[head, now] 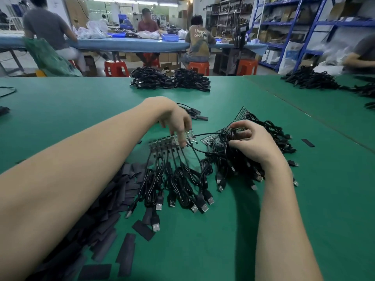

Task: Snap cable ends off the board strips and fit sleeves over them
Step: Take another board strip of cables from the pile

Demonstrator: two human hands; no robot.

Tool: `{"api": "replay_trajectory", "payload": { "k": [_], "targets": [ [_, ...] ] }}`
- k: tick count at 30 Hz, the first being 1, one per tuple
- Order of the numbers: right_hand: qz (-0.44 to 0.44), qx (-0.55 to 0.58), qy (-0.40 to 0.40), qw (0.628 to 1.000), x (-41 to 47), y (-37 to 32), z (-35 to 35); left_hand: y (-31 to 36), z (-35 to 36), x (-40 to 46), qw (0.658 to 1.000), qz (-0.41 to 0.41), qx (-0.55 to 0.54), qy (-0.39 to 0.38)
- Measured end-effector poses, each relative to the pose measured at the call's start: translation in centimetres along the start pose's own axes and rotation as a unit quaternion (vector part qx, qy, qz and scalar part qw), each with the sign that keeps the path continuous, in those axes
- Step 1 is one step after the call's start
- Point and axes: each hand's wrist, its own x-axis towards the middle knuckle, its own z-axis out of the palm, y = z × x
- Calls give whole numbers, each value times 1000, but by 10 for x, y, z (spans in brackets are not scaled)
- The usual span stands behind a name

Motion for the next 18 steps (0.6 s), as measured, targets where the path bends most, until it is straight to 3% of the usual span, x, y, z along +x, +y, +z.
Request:
{"api": "replay_trajectory", "payload": {
  "k": [4, 6, 11, 16, 18],
  "targets": [
    [-16, 4, 38, 999, 2, 0, -1, 19, 20, 11, 978, 159, -27, 133],
    [-5, 10, 18, 1000, 4, 1, 0, 28, 38, 22, 968, 198, -44, 146],
    [89, -65, -38, 993, 9, 9, -2, 32, 58, 36, 951, 211, -156, 163],
    [85, -75, -63, 992, 8, 3, -4, 35, 55, 37, 924, 200, -207, 253],
    [86, -86, -35, 992, 6, 0, 1, 34, 52, 35, 920, 211, -241, 227]
  ]
}}
